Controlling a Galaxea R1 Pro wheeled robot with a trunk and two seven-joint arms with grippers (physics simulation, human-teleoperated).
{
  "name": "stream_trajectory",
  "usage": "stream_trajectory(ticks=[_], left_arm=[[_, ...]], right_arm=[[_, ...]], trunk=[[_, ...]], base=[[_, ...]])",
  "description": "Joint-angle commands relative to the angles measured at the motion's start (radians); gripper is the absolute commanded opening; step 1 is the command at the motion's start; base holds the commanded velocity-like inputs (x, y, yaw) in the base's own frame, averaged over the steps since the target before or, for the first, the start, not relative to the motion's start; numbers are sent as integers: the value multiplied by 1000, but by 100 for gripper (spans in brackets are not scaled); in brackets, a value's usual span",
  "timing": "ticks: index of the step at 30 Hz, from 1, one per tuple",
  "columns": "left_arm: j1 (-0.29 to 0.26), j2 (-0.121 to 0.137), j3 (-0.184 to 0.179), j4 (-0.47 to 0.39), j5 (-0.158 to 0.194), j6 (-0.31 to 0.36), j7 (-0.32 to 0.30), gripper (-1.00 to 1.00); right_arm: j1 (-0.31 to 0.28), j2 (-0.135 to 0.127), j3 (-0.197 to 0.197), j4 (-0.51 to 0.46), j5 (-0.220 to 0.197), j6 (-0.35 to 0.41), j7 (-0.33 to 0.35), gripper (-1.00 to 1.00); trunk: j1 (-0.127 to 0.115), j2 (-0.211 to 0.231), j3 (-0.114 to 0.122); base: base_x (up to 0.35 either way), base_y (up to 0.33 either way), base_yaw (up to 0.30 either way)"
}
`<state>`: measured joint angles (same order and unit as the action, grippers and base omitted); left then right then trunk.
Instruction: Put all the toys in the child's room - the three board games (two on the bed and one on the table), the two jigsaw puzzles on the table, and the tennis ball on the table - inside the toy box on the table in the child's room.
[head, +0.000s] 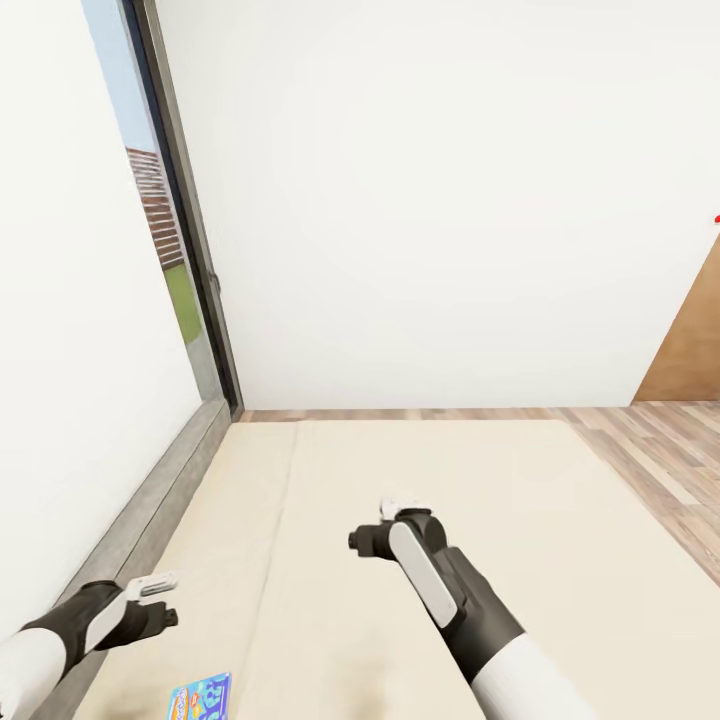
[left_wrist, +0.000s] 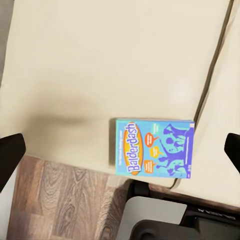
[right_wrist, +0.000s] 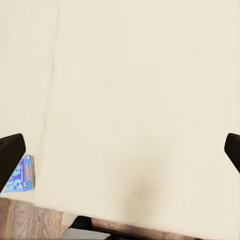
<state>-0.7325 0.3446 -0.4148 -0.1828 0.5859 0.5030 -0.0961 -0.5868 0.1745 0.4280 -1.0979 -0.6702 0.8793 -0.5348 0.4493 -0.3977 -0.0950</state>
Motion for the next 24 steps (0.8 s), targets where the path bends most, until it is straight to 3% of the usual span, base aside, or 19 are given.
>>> stream_trajectory(ticks=[1, 5, 7, 12, 24], left_arm=[[0, 2, -4, -1, -2, 3, -5, 100], [5, 7, -8, -1, -7, -2, -8, 100], [9, 10, -8, -1, -9, -4, -11, 100], [13, 18, -11, -1, -12, -6, -33, 100], [15, 22, -16, -4, -13, -7, -59, 100]], right_arm=[[-1, 0, 13, -6, -11, 8, -10, 100], [-1, 0, 55, -40, -49, 26, -10, 100], [0, 0, 67, -65, -89, 30, -10, 100], [7, 0, 77, -110, -138, 32, -10, 100], [14, 0, 84, -165, -158, 24, -6, 100]], trunk=[[1, -2, -2], [1, -2, -2], [1, -2, -2], [1, -2, -2], [1, -2, -2]], base=[[0, 0, 0], [0, 0, 0], [0, 0, 0], [0, 0, 0], [0, 0, 0]])
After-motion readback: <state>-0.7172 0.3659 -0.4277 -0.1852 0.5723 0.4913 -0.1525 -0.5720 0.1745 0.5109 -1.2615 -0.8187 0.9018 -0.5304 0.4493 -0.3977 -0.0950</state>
